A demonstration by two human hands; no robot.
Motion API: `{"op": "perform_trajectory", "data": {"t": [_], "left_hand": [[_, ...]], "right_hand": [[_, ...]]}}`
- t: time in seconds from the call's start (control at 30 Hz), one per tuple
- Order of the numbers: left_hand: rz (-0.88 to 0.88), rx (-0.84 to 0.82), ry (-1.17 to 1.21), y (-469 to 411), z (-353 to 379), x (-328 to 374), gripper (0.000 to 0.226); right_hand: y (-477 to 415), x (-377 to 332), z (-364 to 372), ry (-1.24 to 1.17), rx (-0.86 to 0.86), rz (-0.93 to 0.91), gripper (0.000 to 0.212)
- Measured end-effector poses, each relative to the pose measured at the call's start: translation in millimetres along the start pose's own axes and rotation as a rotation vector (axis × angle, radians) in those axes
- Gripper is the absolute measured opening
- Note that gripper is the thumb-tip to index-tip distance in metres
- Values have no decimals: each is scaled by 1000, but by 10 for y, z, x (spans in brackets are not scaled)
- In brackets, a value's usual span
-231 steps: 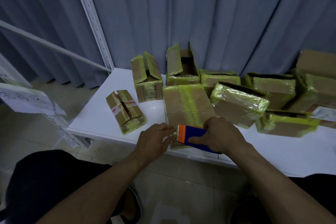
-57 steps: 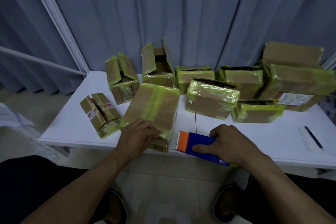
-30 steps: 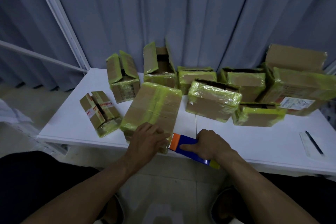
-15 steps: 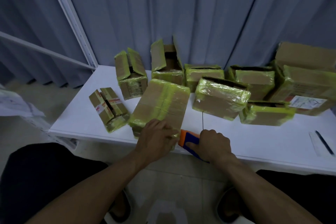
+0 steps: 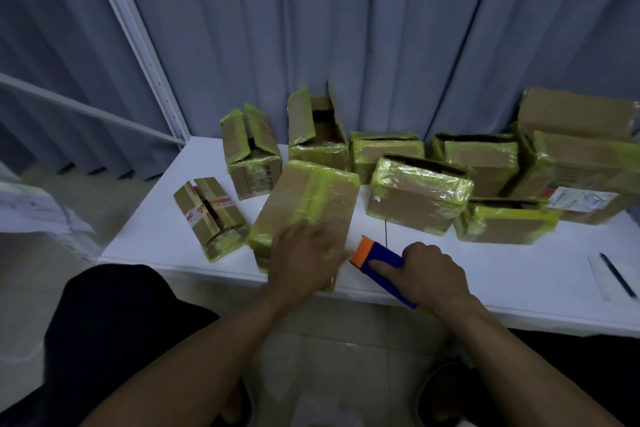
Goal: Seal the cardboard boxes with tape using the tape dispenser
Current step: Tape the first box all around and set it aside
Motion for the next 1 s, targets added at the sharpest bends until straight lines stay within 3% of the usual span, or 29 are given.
{"op": "perform_trajectory", "data": {"t": [0.07, 0.13, 0.2, 0.23, 0.3, 0.37, 0.53, 0.67, 0.83, 1.0], "left_hand": [[-154, 109, -7, -119, -281, -255, 77], [-405, 64, 36, -135, -386, -701, 105], [-608, 16, 349, -31, -343, -982, 126], [-628, 26, 514, 22, -324, -993, 119], [-588, 92, 698, 115, -317, -907, 84], [-564, 177, 824, 236, -307, -829, 71], [-543, 363, 1010, 561, -312, -774, 76], [-409, 479, 1014, 765, -573, -660, 73], [-330, 689, 1094, 904, -1175, -683, 76], [-245, 912, 1081, 733, -2053, -816, 76]], "right_hand": [[26, 23, -24, -47, 6, 5, 68], [52, 18, -43, -103, 22, -2, 68], [79, -6, -71, -171, 38, -17, 65], [90, -18, -91, -199, 46, -22, 63], [112, -44, -126, -223, 61, -26, 63], [125, -77, -144, -214, 75, -33, 64], [207, -190, -266, -268, 123, -53, 66], [292, -312, -441, -477, 223, -76, 68], [408, -687, -773, -663, 360, -168, 67], [372, -1206, -1127, -804, 388, -274, 61]]}}
Point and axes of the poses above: each hand's wrist, its own y-axis away from the middle knuckle, its own z-axis out of the palm, x = y × z, the point moved 7 cm from there along -y, towards the middle knuckle, and after that the axes turned 15 degrees about y, right-handed, at the moved point
